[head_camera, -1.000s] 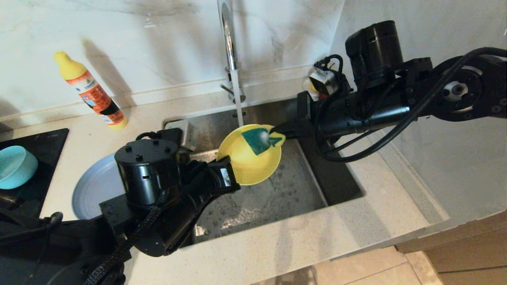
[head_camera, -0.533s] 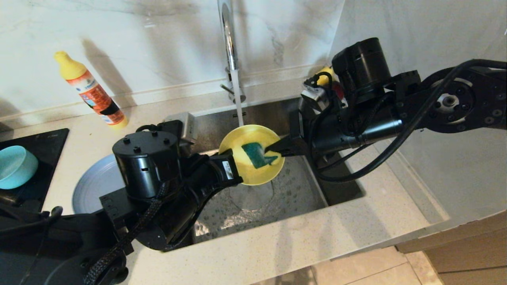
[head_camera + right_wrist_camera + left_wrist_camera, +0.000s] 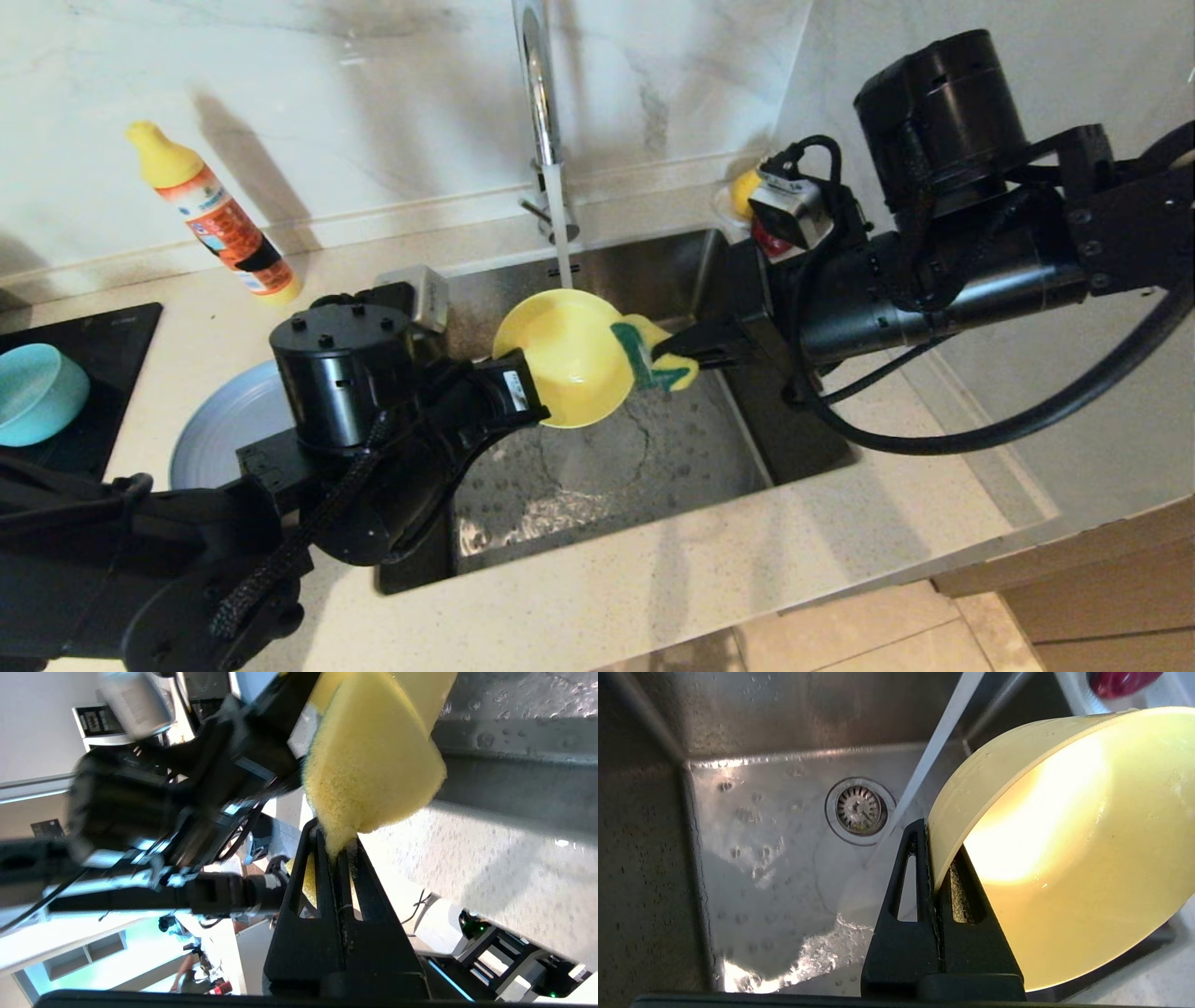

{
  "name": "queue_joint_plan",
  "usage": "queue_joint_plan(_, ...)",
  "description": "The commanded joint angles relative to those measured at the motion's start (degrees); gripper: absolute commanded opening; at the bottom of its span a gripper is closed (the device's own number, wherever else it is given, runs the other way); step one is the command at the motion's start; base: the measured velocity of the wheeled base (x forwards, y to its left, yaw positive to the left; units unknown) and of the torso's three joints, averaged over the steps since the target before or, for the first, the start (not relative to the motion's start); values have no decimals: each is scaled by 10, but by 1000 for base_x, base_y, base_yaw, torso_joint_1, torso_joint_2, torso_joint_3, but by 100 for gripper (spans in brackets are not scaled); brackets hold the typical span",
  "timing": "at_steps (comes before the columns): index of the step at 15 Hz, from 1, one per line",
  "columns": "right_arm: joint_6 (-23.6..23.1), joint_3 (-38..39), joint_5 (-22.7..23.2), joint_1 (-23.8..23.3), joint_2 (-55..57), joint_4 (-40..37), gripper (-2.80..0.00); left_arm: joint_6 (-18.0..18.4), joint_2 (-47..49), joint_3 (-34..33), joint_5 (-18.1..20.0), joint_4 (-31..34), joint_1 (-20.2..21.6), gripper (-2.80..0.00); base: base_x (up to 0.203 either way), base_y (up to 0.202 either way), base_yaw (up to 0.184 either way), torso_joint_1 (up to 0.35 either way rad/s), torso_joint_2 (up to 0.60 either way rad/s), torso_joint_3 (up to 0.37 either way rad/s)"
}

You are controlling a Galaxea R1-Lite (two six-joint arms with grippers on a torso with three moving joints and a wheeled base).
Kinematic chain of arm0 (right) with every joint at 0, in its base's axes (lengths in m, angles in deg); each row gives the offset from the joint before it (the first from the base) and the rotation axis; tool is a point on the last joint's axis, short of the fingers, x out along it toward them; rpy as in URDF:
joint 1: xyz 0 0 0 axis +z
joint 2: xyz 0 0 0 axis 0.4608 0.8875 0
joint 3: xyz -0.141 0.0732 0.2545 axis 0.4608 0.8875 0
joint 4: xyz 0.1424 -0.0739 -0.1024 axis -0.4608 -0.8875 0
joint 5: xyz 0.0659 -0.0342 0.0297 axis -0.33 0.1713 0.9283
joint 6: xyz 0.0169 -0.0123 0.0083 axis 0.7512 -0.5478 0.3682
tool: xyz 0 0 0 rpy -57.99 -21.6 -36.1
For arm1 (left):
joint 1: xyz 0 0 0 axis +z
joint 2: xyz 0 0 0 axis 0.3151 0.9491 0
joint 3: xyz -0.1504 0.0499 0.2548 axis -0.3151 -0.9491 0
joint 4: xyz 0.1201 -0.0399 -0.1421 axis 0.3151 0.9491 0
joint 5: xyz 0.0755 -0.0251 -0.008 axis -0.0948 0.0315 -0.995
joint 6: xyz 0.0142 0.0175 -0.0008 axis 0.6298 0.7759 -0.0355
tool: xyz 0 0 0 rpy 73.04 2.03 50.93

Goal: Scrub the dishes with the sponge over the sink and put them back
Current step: Wipe the bowl, then rinse the bowl

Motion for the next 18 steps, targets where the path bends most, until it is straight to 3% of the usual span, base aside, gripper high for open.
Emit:
queue_joint_plan(1,1,15,2,-2,-68,0,-280,-17,17,2,-1,17,30,-280,0,0,0,0,0,0)
queue_joint_plan(3,-3,20,2,-2,-108,1,-280,-35,26,3,-1,51,43,-280,0,0,0,0,0,0)
queue_joint_plan(6,-8,26,2,-23,-152,0,-280,-99,40,26,3,149,63,-280,0,0,0,0,0,0)
queue_joint_plan(10,-11,79,3,-57,-190,6,-280,-183,101,122,11,243,103,-280,0,0,0,0,0,0)
queue_joint_plan(13,-24,118,4,-67,-201,8,-280,-227,134,179,28,293,120,-280,0,0,0,0,0,0)
queue_joint_plan(15,-36,156,4,-69,-209,12,-280,-260,159,235,55,329,128,-280,0,0,0,0,0,0)
queue_joint_plan(17,-35,185,9,-75,-221,32,-280,-295,167,282,126,364,131,-280,0,0,0,0,0,0)
queue_joint_plan(18,-35,190,11,-76,-224,37,-280,-302,170,294,141,375,132,-280,0,0,0,0,0,0)
